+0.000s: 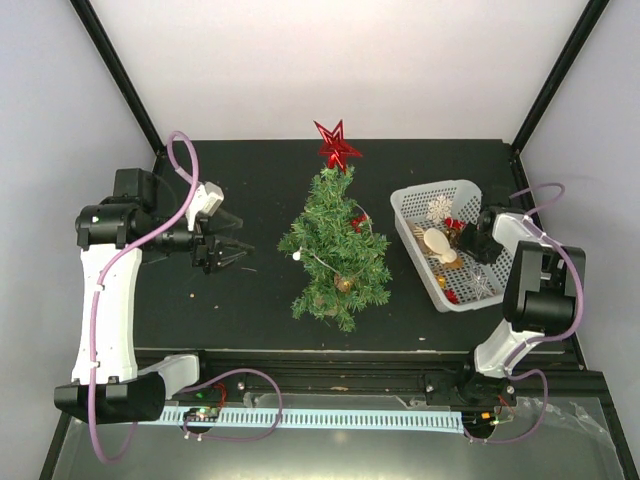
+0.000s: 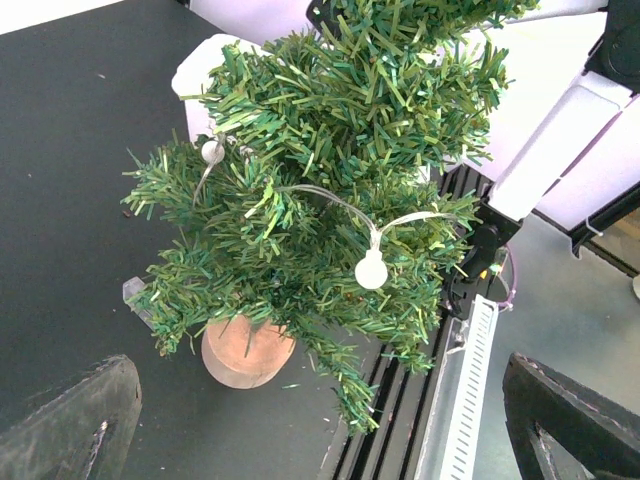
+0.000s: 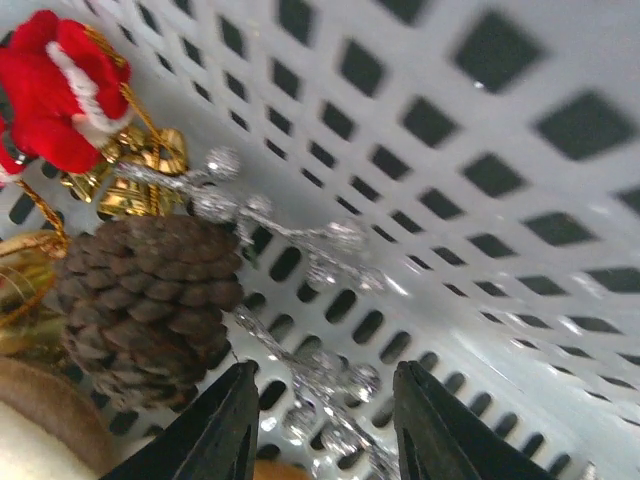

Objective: Decorate the small christmas tree

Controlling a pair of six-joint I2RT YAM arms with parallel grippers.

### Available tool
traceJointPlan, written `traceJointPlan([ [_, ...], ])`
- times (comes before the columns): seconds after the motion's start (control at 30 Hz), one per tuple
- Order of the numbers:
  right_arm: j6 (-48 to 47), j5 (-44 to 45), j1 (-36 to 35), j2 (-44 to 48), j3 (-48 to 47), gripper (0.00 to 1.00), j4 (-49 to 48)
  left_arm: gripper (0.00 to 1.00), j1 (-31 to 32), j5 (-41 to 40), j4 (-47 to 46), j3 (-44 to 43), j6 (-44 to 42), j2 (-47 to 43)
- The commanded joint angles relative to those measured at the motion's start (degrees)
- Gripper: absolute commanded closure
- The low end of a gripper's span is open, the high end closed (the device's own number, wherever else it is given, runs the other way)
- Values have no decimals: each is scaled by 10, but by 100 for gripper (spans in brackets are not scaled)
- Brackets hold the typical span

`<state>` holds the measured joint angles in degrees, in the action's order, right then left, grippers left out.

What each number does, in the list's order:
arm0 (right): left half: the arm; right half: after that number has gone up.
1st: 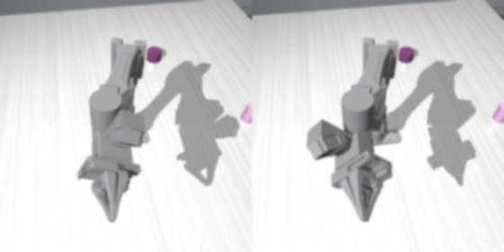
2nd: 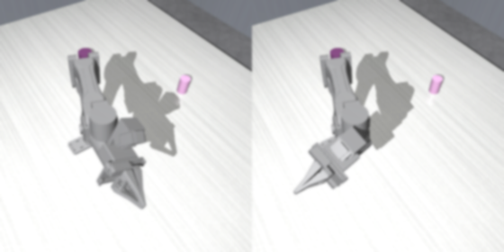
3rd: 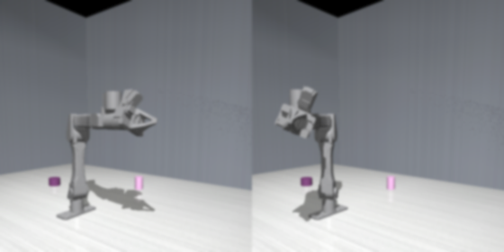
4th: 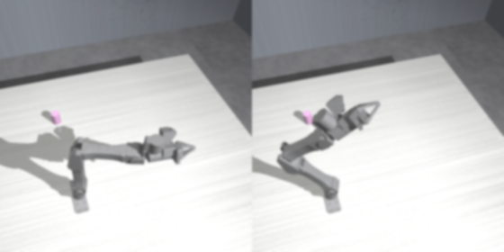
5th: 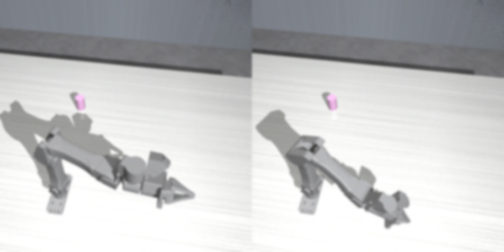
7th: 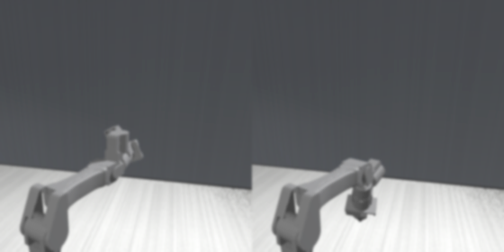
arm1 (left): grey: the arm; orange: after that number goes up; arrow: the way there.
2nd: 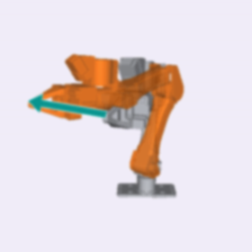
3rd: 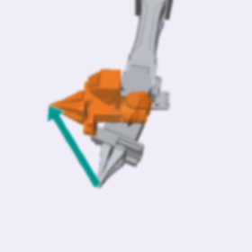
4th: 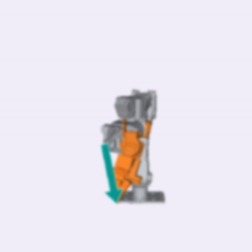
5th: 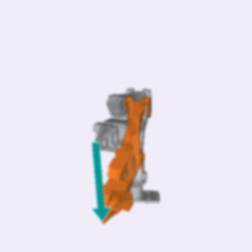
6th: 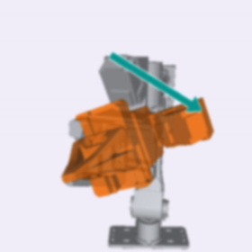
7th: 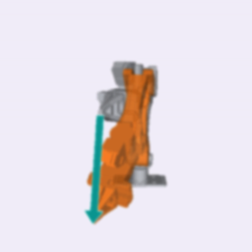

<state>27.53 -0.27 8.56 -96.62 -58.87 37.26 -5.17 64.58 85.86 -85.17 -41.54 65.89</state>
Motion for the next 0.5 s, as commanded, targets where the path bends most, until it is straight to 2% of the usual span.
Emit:
traceJointPlan([
  [0.0, -5, -15, -16, -32, -1, 61, 14, 1, 1, 15, 12, 3, -12, -11],
  [0.27, -13, -4, -35, -38, 4, 67, 25, 1, 1, 19, 5, 8, -7, -10],
  [0.47, -12, 12, -43, -41, -2, 90, 37, 1, 1, 20, 5, 2, -7, -6],
])
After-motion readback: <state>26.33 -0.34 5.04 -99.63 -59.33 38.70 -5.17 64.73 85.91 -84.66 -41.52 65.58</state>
